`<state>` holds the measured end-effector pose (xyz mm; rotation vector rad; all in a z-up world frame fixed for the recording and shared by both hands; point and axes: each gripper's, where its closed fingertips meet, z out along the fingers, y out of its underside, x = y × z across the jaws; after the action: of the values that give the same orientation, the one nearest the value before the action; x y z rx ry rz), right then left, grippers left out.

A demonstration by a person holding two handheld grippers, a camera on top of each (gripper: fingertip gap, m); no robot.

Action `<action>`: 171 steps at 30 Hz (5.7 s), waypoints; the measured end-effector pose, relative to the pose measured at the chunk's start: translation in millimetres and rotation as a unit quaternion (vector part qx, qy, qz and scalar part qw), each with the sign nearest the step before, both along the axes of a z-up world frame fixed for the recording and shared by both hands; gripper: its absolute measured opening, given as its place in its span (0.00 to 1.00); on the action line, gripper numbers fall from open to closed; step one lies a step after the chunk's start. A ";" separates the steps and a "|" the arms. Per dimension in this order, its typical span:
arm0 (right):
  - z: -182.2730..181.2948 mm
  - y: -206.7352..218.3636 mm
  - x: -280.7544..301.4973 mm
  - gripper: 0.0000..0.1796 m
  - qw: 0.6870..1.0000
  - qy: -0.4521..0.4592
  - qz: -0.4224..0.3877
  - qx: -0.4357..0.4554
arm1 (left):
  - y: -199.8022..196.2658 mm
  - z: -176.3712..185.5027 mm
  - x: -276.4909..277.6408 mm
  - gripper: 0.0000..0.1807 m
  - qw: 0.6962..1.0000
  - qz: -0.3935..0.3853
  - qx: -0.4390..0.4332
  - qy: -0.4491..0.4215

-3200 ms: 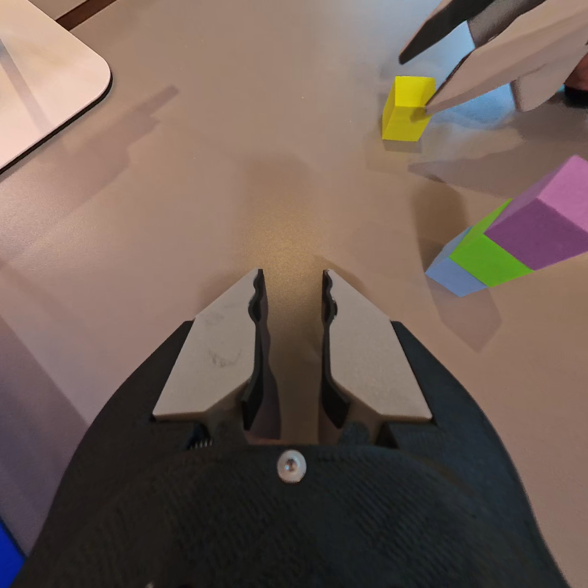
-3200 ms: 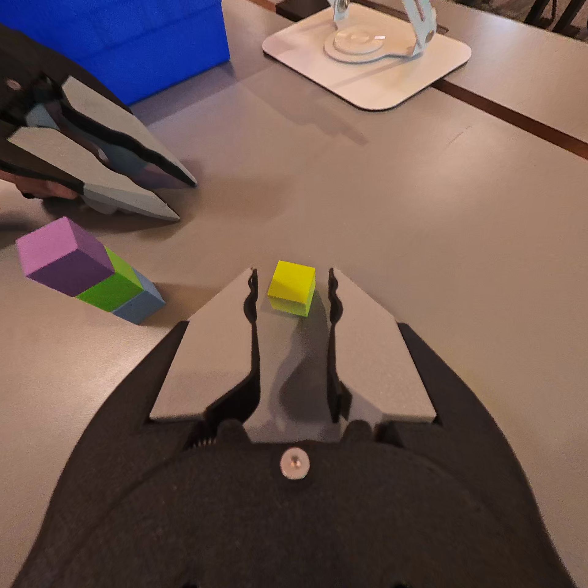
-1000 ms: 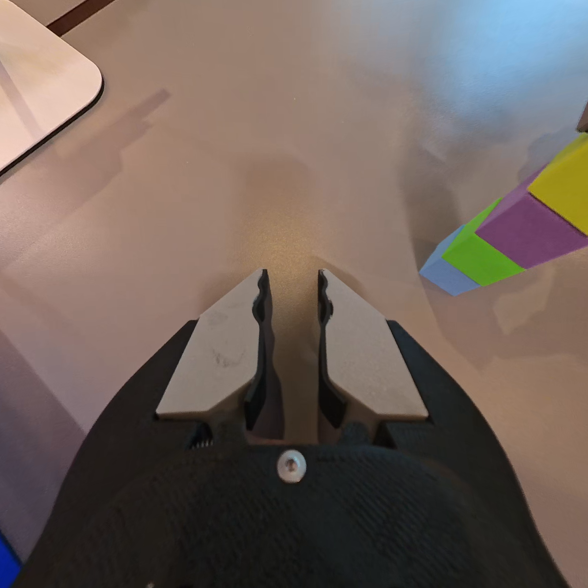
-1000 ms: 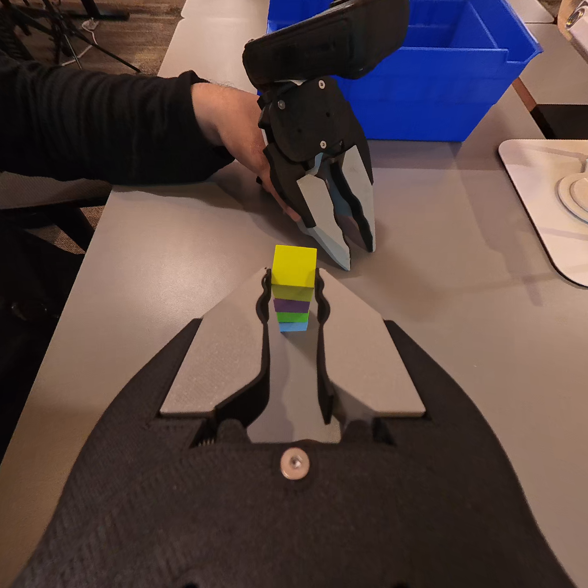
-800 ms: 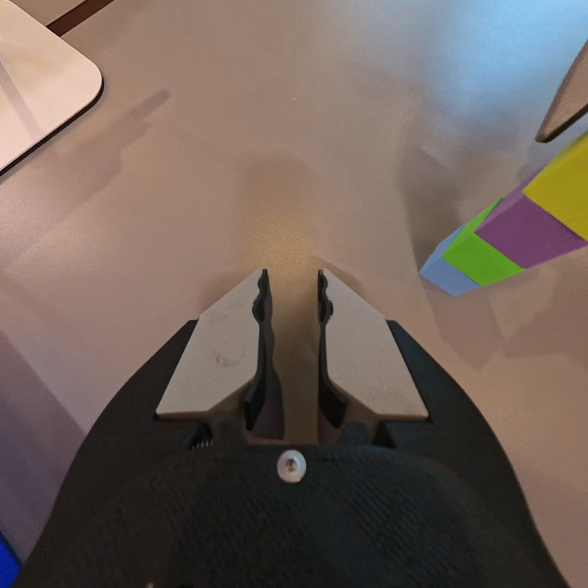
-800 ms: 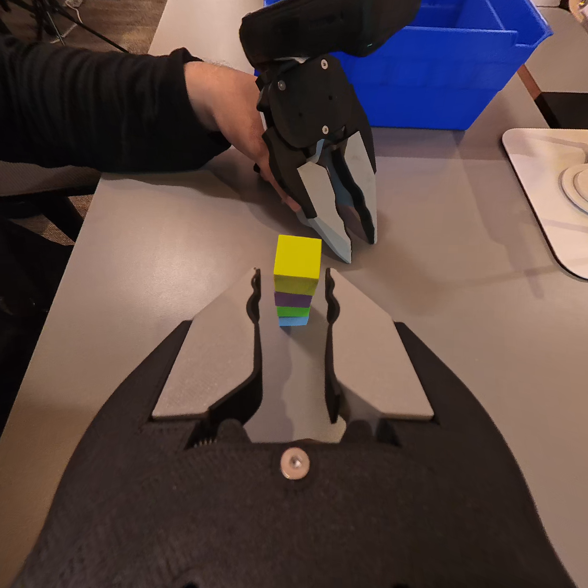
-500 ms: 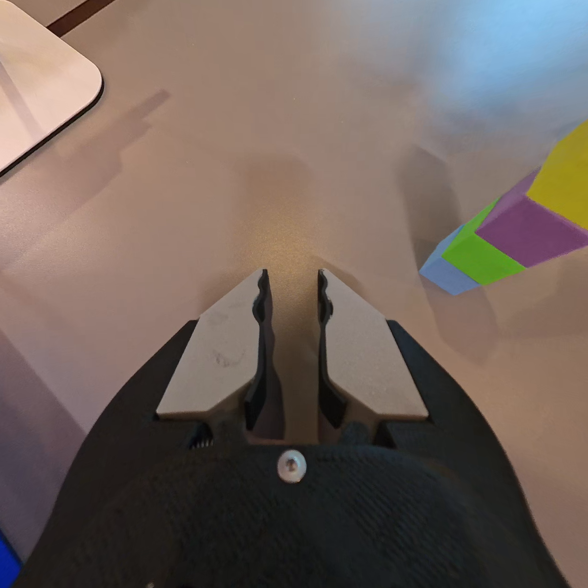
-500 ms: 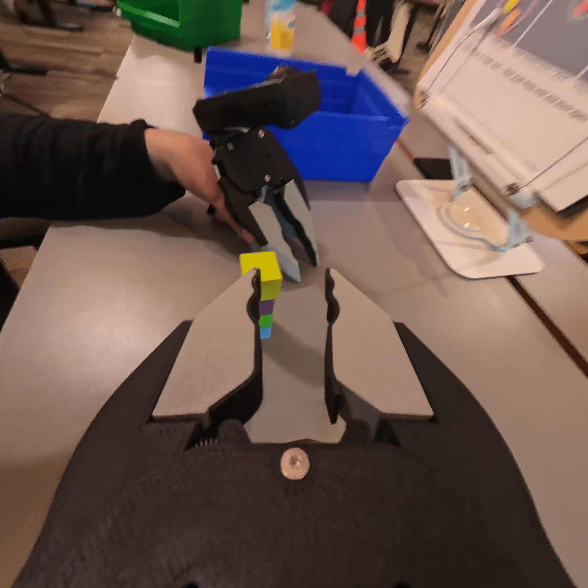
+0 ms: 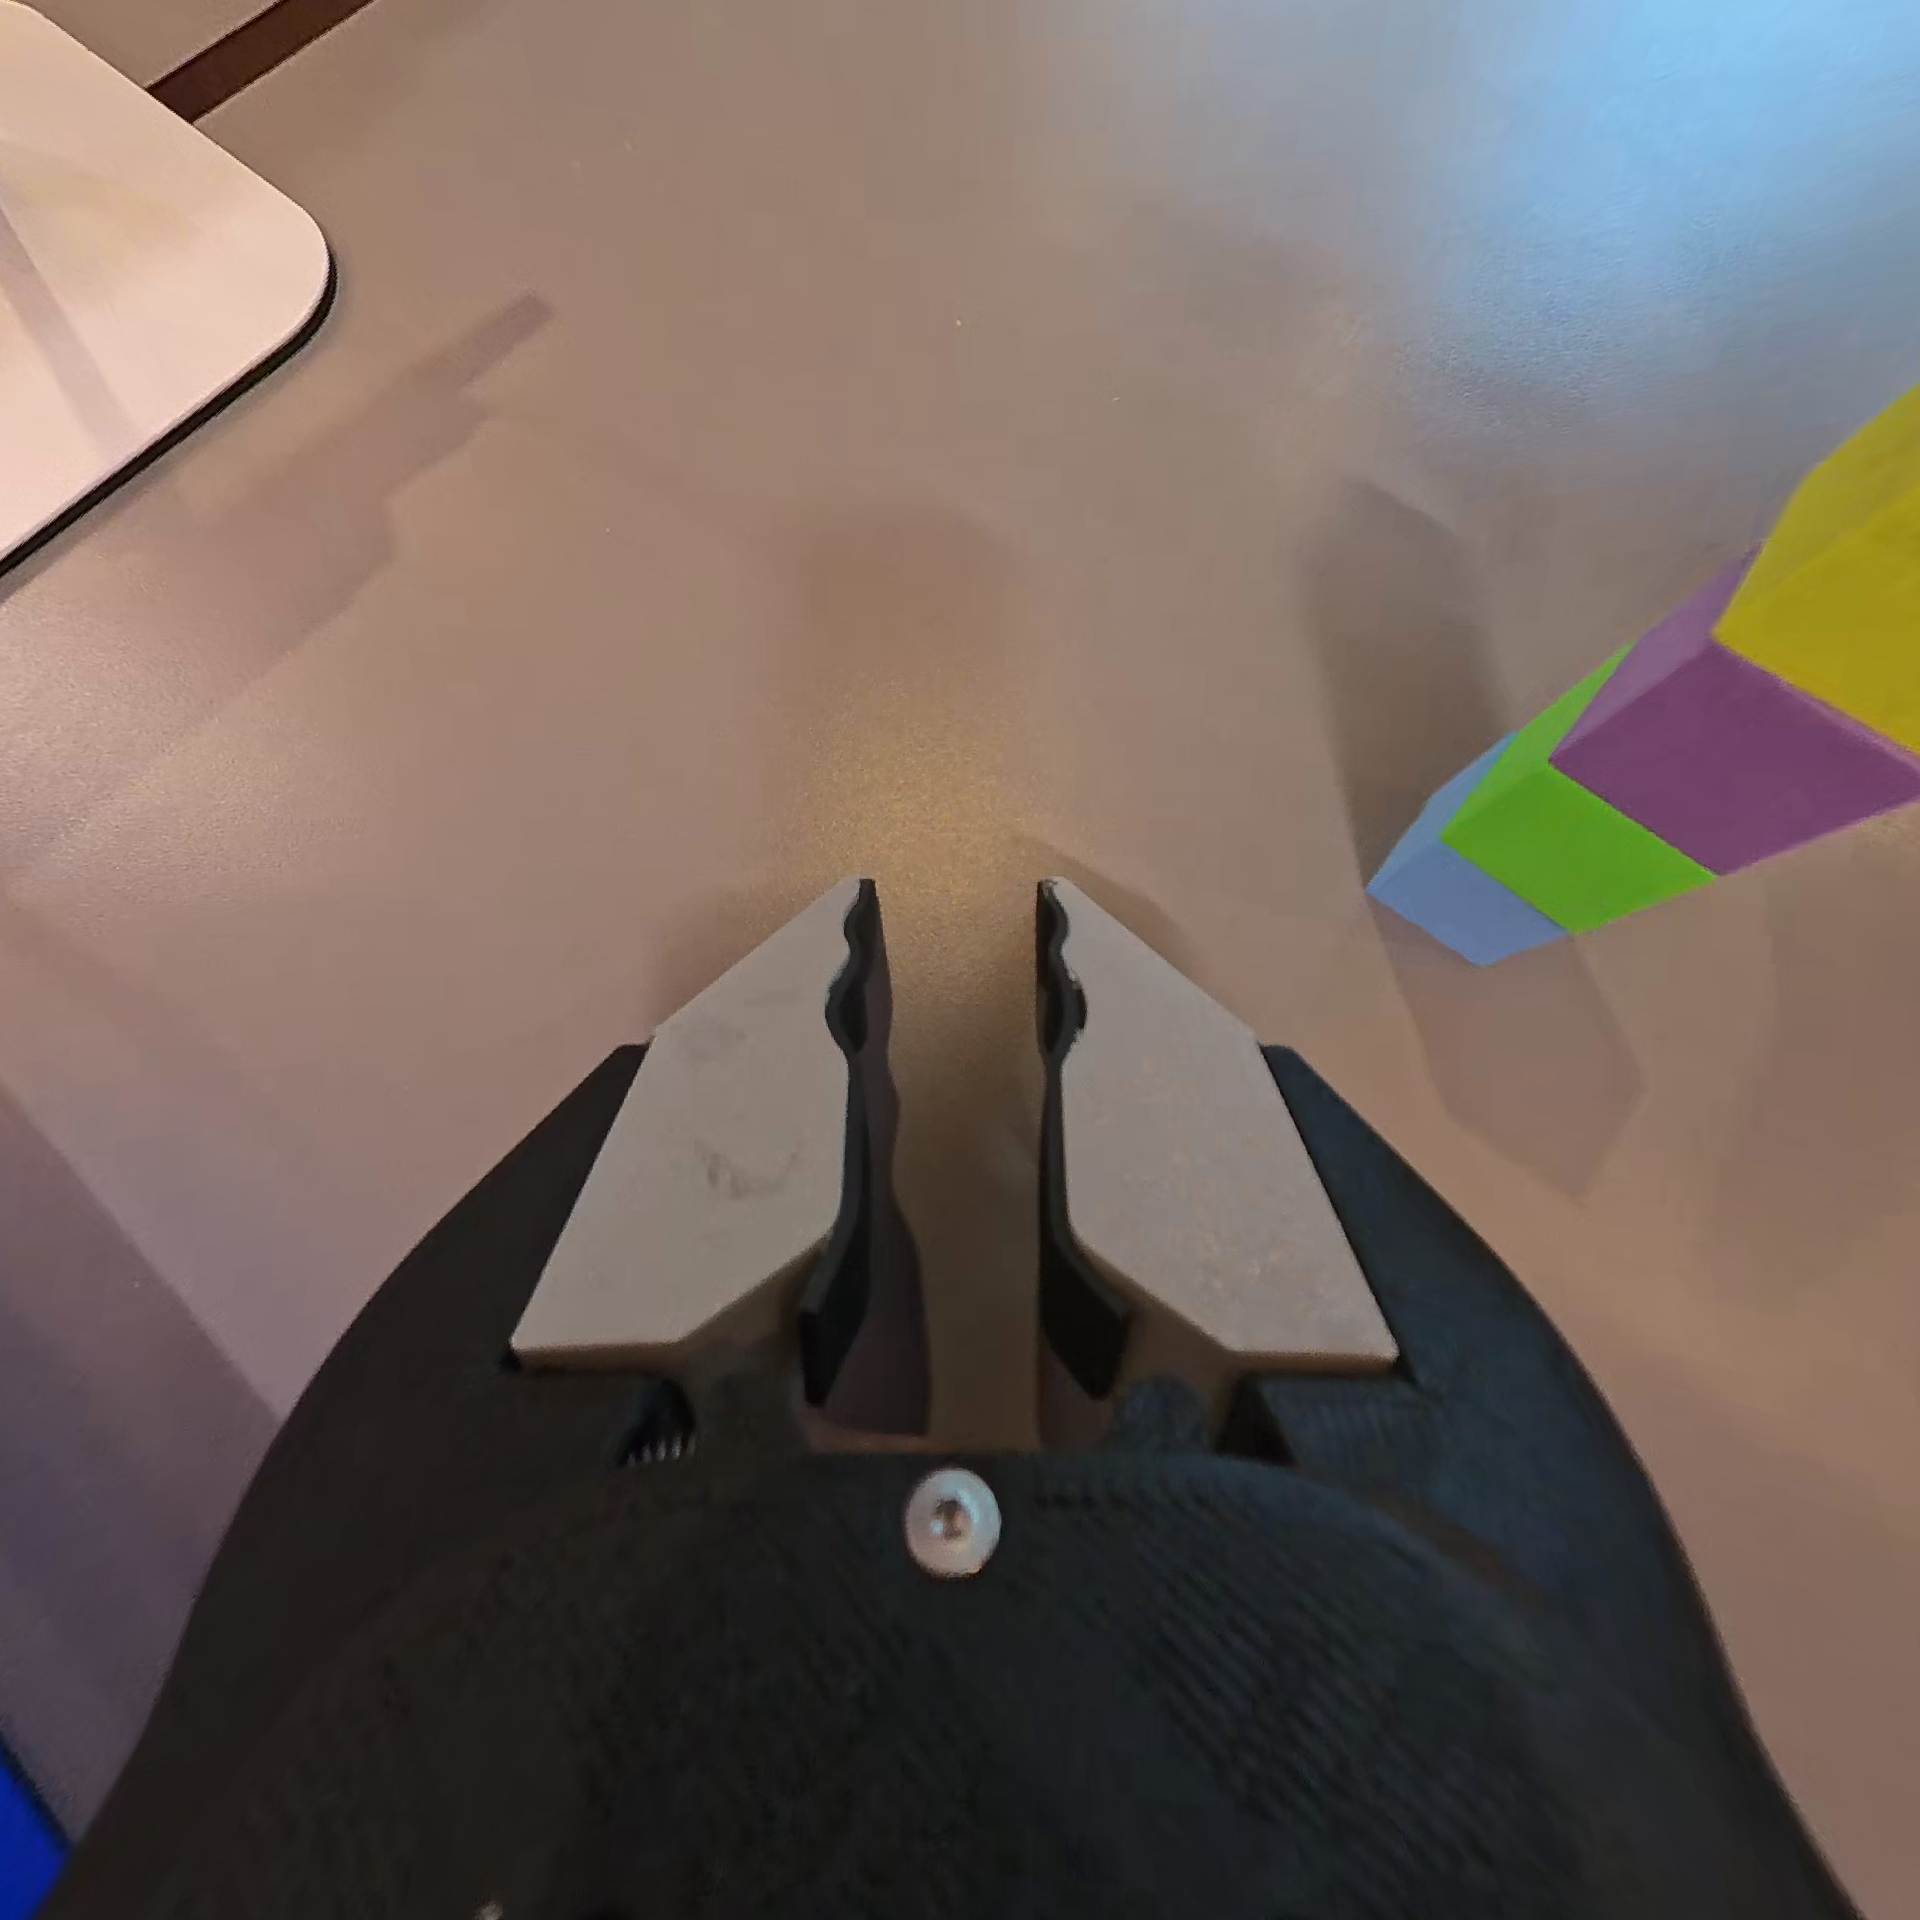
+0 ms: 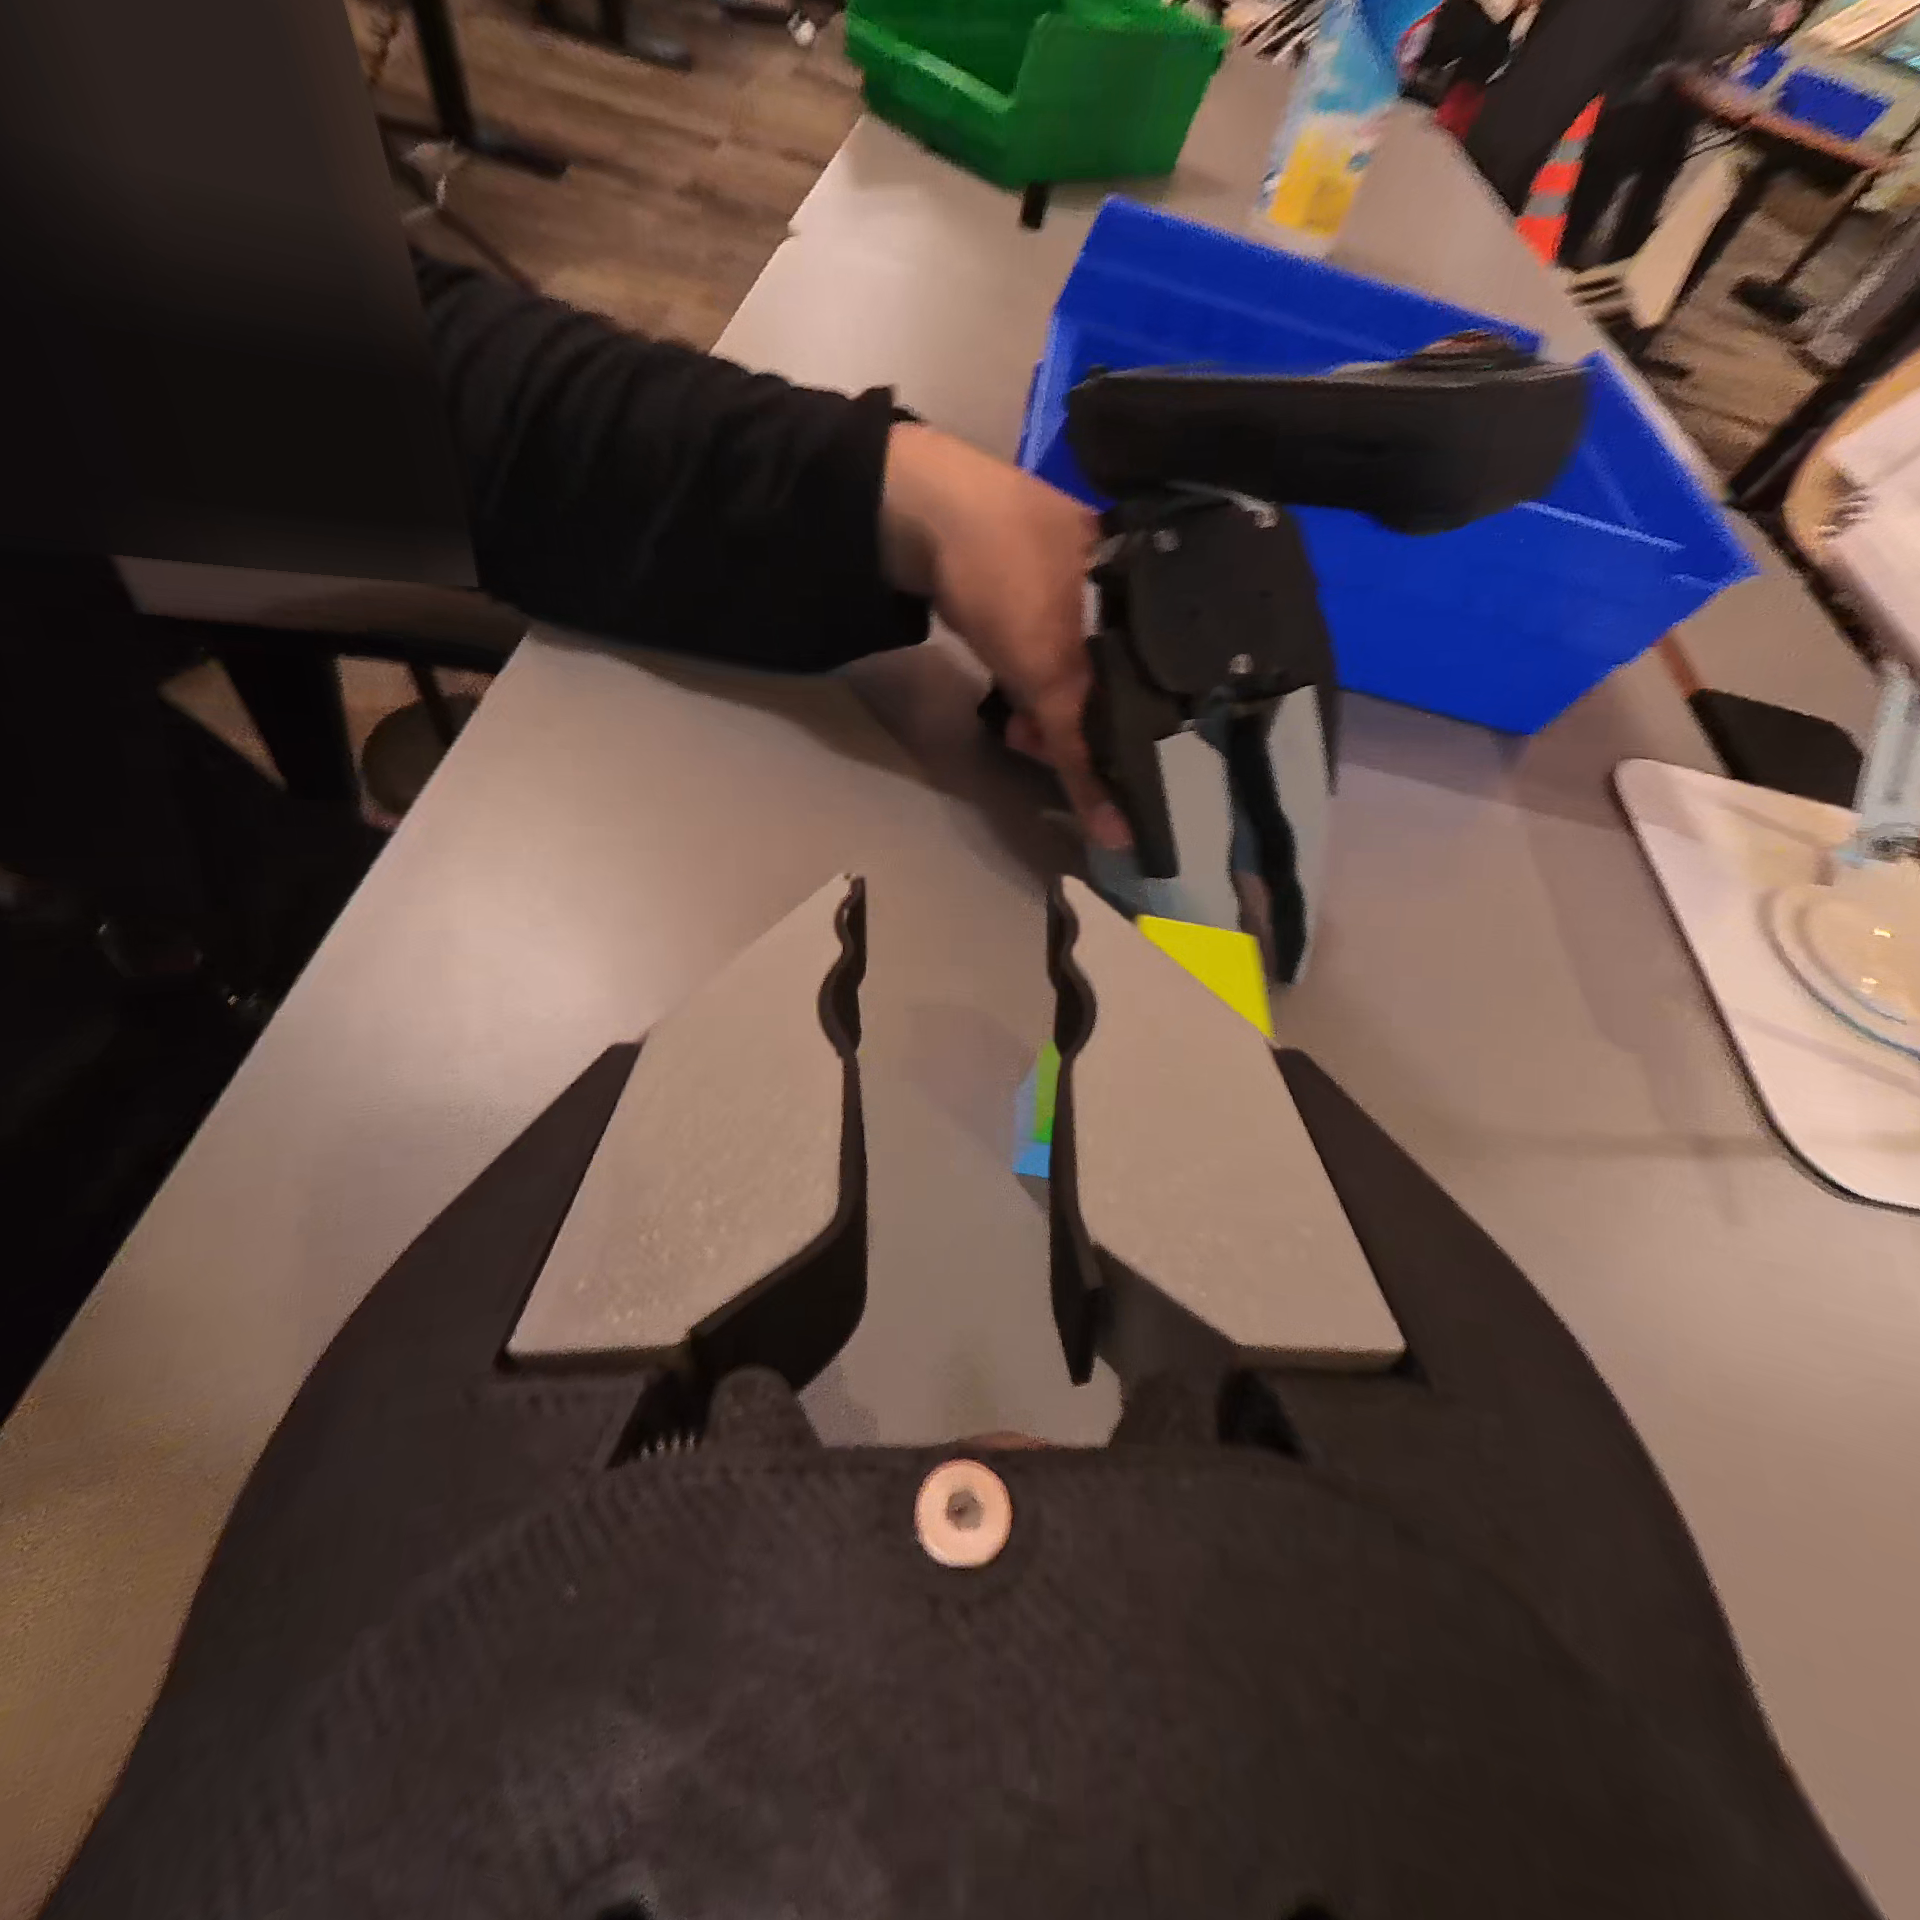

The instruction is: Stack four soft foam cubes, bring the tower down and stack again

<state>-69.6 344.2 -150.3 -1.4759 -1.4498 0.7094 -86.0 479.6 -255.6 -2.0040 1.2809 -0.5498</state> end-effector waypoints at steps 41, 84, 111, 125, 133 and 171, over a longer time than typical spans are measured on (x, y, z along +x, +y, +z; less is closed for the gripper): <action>-69.3 75.1 21.6 0.16 0.944 -0.144 -0.297 0.008 | -1.0 0.0 1.5 0.15 1.000 -0.001 0.002 0.000; -101.7 142.6 170.1 0.16 0.877 -0.077 -0.455 -0.133 | -61.7 1.8 62.1 0.19 0.993 -0.115 0.038 0.009; -103.7 139.7 165.2 0.17 0.880 -0.086 -0.448 -0.133 | -100.4 1.4 27.2 0.27 0.997 -0.077 0.021 0.005; -104.3 139.8 165.1 0.17 0.879 -0.084 -0.448 -0.138 | -81.8 22.0 15.8 0.31 0.997 -0.059 -0.018 -0.048; -104.6 139.1 161.4 0.17 0.882 -0.087 -0.444 -0.136 | -49.4 52.1 37.3 0.30 0.993 -0.088 -0.038 -0.065; -105.0 138.7 156.5 0.16 0.885 -0.083 -0.435 -0.143 | -71.3 66.3 37.5 0.14 0.961 -0.275 -0.026 -0.020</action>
<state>86.9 482.9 -255.3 -2.2204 -0.6527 0.2281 -48.6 408.3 -189.3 -1.6512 1.8228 -0.8807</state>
